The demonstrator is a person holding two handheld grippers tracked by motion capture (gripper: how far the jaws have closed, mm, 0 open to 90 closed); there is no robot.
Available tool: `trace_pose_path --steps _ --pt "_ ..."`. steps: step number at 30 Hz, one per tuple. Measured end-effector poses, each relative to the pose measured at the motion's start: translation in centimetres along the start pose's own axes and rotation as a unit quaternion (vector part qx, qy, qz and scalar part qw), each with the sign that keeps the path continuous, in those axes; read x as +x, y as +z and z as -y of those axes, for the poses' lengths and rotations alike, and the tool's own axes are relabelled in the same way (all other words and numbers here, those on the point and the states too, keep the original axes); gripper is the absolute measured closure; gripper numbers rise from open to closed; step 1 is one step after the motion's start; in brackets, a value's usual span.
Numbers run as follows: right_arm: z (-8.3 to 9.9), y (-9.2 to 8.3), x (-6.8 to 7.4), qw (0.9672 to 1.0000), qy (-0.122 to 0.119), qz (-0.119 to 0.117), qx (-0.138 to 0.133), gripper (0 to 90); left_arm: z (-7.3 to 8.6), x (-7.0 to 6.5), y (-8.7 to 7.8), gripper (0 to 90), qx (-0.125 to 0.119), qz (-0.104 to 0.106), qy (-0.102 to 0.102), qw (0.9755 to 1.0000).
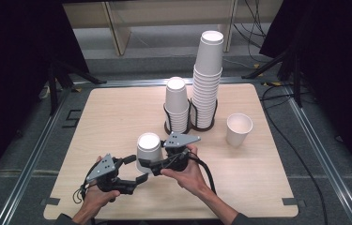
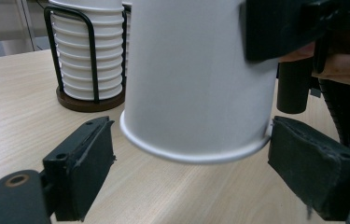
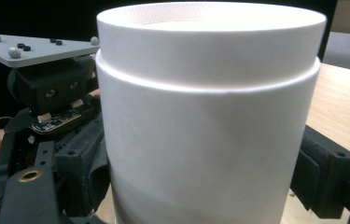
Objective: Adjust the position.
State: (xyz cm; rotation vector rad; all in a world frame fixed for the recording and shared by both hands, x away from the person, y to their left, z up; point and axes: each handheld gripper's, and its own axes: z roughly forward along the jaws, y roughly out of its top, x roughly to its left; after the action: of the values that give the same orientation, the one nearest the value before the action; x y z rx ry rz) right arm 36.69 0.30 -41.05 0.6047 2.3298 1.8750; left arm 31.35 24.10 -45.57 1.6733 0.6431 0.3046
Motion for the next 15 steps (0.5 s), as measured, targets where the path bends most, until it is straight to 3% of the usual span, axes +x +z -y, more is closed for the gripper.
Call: trace_pose_path --steps 1,3,8,13,14,15 --pt "0.0 0.2 0.1 1.0000 -0.003 -0.001 -0.003 18.6 -0.1 -0.1 -0.2 13.6 0.011 -0.007 0.000 0.9999" --pt "0.0 0.5 0.3 1.0000 -0.006 -0.003 0.001 18.6 0.0 -0.1 0.0 11.8 0.001 -0.002 0.000 1.0000" --pt "0.0 1.1 0.9 0.9999 -0.011 -0.005 0.004 18.7 0.0 -0.1 0.1 5.9 0.008 -0.008 0.002 0.9999" --pt "0.0 1.9 1.7 0.9998 -0.006 -0.018 0.007 18.7 0.0 -0.1 0.2 2.3 0.012 -0.008 0.002 0.9999" --pt "0.0 2.1 1.9 0.9995 0.002 -0.031 0.003 18.7 0.0 -0.1 0.2 2.0 0.011 -0.008 0.001 0.9999" --pt "-0.1 2.0 1.9 0.9997 -0.008 -0.022 0.008 18.7 0.0 -0.1 0.2 1.9 0.010 -0.007 0.001 0.9999"
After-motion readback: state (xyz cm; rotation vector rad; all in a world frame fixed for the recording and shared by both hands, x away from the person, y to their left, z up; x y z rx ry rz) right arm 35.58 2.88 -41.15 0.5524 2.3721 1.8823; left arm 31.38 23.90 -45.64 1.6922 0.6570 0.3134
